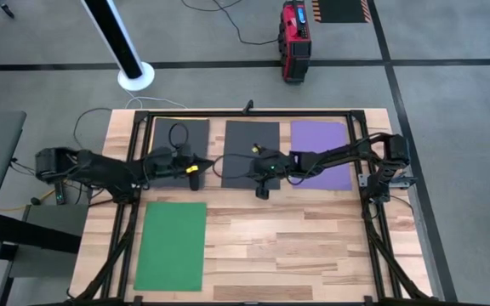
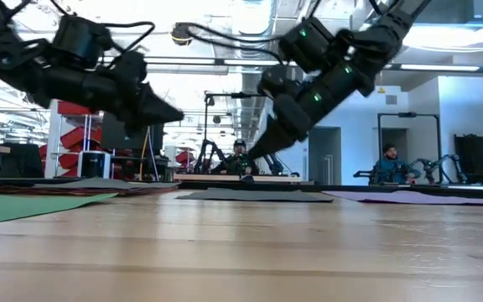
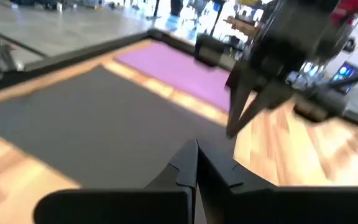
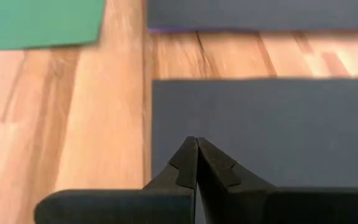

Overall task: Organize paper
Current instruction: Stack the left black paper on the other black paper

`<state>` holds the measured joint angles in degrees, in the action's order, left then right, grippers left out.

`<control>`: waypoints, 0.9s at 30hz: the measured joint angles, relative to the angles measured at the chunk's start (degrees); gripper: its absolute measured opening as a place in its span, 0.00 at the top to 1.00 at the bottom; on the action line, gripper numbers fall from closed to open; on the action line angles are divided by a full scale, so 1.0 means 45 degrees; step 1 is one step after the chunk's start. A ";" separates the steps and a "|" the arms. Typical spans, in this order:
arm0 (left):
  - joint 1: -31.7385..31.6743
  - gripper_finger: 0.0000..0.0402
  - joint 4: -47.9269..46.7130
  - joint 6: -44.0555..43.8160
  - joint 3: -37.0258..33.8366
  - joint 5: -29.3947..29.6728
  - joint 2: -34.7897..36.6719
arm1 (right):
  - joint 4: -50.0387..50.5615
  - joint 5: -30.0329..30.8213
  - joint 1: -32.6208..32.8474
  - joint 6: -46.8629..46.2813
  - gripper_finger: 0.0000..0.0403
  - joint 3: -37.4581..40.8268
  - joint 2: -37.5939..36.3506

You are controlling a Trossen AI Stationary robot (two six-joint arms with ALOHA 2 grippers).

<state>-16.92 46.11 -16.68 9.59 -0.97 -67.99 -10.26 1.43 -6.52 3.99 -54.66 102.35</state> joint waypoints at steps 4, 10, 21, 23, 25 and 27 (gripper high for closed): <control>0.0048 1.00 -0.1410 0.0046 -0.0528 0.0140 0.1053 | 0.0293 0.0000 0.0176 0.0251 1.00 -0.0904 0.0005; 0.0531 1.00 -0.1797 0.0221 -0.1234 0.0396 0.2804 | 0.0616 0.0005 0.0194 0.0987 1.00 -0.1737 0.0010; 0.0592 1.00 -0.1800 0.0273 -0.1629 0.0495 0.6005 | 0.0517 0.0007 0.0204 0.1466 0.86 -0.2049 0.0010; 0.0592 1.00 -0.1787 0.0349 -0.1629 0.0625 0.6408 | 0.0362 0.0005 0.0220 0.1488 0.85 -0.2049 0.0015; 0.0582 1.00 -0.1829 0.0435 -0.1629 0.0868 0.6730 | 0.0216 0.0005 0.0275 0.1568 0.85 -0.2049 0.0015; 0.0520 1.00 -0.1813 0.0505 -0.1629 0.0951 0.6969 | 0.0076 0.0000 0.0291 0.1564 0.85 -0.2061 0.0015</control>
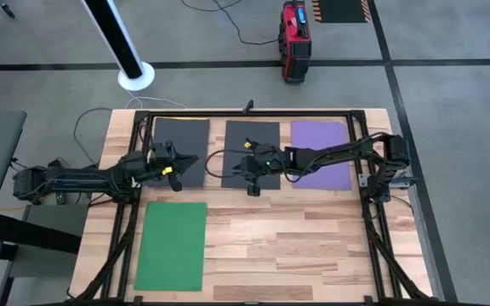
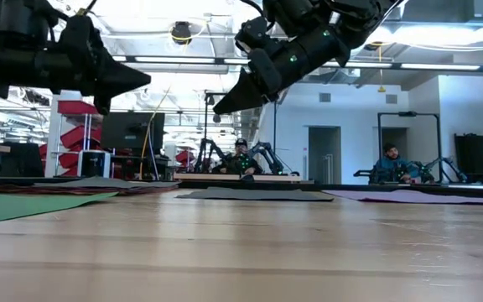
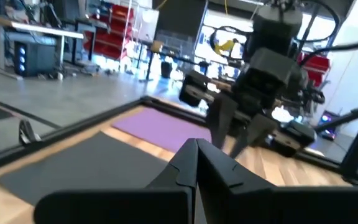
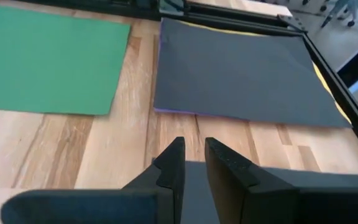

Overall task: Organize paper
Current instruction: Stack the left black paper on the other black paper

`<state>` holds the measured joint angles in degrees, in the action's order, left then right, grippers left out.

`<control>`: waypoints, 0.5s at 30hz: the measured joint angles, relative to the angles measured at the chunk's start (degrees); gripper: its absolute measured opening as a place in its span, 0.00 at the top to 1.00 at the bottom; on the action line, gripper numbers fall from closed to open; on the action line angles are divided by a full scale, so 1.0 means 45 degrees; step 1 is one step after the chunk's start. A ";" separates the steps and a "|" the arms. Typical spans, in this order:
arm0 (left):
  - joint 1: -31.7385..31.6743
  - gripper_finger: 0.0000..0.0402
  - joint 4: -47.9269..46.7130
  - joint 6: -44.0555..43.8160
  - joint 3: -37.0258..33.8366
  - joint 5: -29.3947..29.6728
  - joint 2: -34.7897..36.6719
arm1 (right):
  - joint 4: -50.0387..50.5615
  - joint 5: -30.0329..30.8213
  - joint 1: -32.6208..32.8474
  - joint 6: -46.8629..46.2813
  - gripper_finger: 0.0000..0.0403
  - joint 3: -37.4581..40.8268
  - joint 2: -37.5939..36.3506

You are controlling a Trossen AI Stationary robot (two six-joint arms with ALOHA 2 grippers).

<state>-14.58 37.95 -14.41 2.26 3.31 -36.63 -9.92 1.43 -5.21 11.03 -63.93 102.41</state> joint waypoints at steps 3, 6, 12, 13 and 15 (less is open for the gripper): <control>-0.0228 1.00 -0.0008 0.0008 0.0000 0.0005 0.0241 | 0.0020 -0.0031 -0.0012 0.0000 0.85 -0.0217 0.0016; -0.0540 1.00 -0.0009 0.0013 0.0000 0.0010 0.0351 | -0.0032 -0.0442 -0.0049 -0.0005 0.85 -0.0853 0.0612; -0.1213 1.00 0.0019 0.0152 0.0000 0.0009 0.0346 | 0.1416 -0.0777 0.0142 0.0346 0.85 -0.3015 0.2924; -0.1307 1.00 0.0033 0.0158 0.0000 0.0005 0.0346 | 0.1473 -0.0773 0.0191 0.0450 0.85 -0.3461 0.3327; -0.1492 1.00 0.0131 0.0193 0.0005 0.0014 0.0346 | 0.2067 -0.0721 0.0328 0.0860 0.85 -0.4222 0.3999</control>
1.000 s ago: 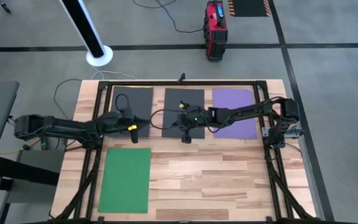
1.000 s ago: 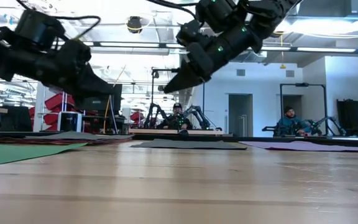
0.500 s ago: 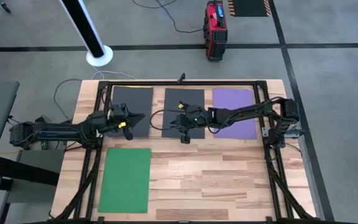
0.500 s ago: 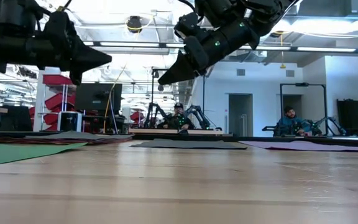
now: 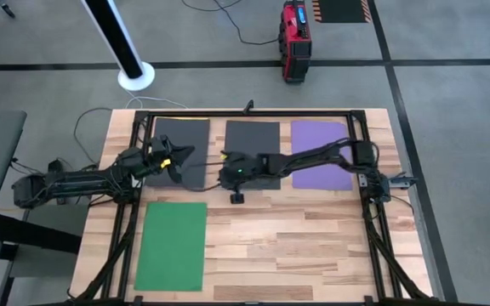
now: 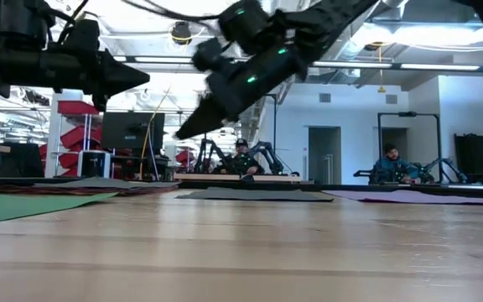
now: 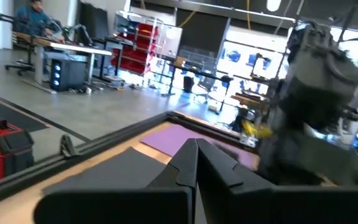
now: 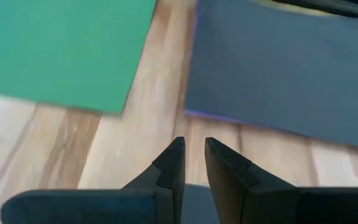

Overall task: Organize paper
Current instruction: Stack the left black paper on the other black paper

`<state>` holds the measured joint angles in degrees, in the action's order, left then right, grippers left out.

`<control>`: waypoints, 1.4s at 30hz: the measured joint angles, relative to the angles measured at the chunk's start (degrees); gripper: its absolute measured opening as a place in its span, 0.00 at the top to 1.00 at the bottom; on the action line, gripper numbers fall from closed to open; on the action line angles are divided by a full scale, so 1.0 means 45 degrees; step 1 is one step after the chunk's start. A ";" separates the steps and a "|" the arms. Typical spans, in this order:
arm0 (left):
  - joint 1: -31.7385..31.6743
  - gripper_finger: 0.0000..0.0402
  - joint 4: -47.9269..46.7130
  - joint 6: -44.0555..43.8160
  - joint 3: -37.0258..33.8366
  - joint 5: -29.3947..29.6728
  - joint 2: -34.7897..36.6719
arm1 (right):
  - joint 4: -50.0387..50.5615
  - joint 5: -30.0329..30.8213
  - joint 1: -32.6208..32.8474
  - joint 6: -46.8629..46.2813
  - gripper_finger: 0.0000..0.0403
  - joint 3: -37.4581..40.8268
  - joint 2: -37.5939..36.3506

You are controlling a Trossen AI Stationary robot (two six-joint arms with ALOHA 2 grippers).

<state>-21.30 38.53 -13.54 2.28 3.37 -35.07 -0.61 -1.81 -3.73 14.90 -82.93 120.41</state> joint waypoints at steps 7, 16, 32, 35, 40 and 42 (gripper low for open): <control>-0.0650 1.00 0.0451 0.0229 0.0005 -0.0009 0.0000 | 0.1462 0.1010 0.0426 0.1734 0.85 -0.2425 0.1924; -0.1763 1.00 0.0741 0.0218 0.0005 -0.0049 0.0000 | 0.1595 0.1410 0.0508 0.2166 0.79 -0.3649 0.2697; -0.2862 1.00 0.0760 0.0315 0.0005 -0.1359 0.0000 | 0.1260 0.1435 0.0512 0.2143 0.70 -0.4955 0.4009; -0.2866 1.00 0.0760 0.0415 0.0005 -0.1355 0.0005 | 0.1375 0.1435 0.0511 0.2051 0.70 -0.5356 0.4185; -0.2861 1.00 0.0730 0.0436 0.0015 -0.1355 0.0053 | 0.1282 0.1425 0.0458 0.1986 0.70 -0.5437 0.4156; -0.2863 1.00 0.0731 0.0435 0.0015 -0.1350 0.0053 | 0.1387 0.1396 0.0458 0.1986 0.70 -0.5437 0.4190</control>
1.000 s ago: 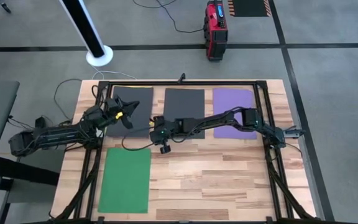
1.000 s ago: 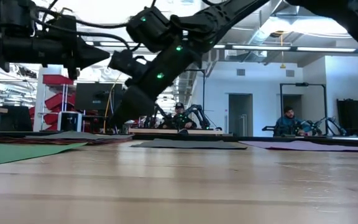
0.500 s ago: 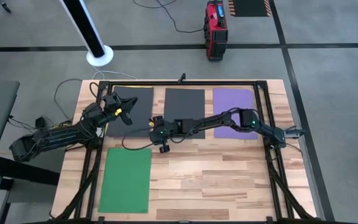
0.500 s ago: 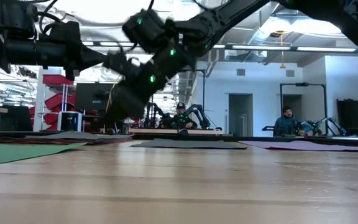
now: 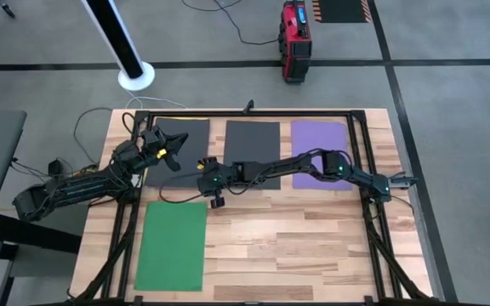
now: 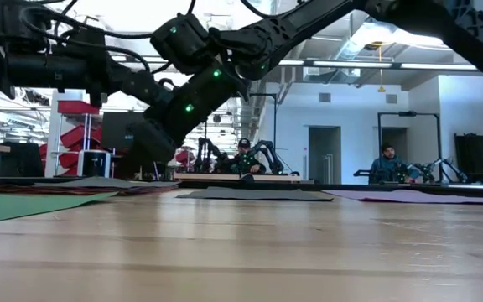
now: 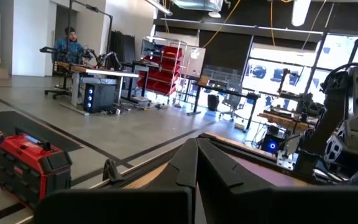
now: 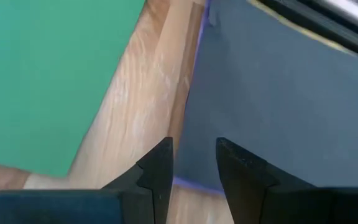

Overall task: Organize paper
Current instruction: Stack the left black paper on the other black paper

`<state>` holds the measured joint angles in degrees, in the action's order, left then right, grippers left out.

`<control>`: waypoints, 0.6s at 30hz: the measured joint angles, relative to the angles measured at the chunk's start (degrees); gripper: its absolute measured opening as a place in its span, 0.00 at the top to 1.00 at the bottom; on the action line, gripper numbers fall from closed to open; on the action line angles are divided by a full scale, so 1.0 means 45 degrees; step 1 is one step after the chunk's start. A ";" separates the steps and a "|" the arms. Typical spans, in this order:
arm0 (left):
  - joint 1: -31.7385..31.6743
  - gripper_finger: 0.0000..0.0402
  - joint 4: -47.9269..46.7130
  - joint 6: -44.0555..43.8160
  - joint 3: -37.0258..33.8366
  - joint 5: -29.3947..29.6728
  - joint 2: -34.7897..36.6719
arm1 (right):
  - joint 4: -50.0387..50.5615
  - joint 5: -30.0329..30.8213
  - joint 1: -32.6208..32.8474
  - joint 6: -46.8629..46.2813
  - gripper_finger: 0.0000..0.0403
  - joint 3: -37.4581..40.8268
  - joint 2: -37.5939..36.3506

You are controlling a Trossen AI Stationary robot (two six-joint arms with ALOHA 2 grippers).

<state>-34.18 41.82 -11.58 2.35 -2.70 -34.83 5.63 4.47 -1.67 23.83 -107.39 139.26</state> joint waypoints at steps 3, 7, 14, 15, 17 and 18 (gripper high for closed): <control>0.0002 1.00 0.0000 0.0002 0.0000 0.0000 0.0000 | -0.0238 -0.0010 0.0000 0.0000 0.70 -0.0013 0.0351; 0.0002 1.00 -0.0053 0.0003 0.0000 0.0000 0.0005 | -0.0350 0.0007 0.0029 0.0000 0.70 0.0005 0.0756; 0.0002 1.00 -0.0199 0.0081 0.0000 0.0005 0.0000 | -0.0357 0.0027 -0.0053 -0.0392 0.71 -0.0020 0.0743; 0.0002 1.00 -0.0200 0.0094 0.0000 0.0005 0.0000 | -0.0305 0.0019 -0.0068 -0.0393 0.72 -0.0071 0.0743; 0.0002 1.00 -0.0199 0.0094 0.0000 0.0010 0.0000 | -0.0301 0.0043 -0.0078 -0.0393 0.74 -0.0102 0.0743; 0.0002 1.00 -0.0199 0.0094 0.0000 0.0010 0.0000 | -0.0301 0.0043 -0.0078 -0.0389 0.76 -0.0102 0.0743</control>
<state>-34.17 40.93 -11.16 2.35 -2.66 -34.83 4.27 4.67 -2.02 22.09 -107.85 142.61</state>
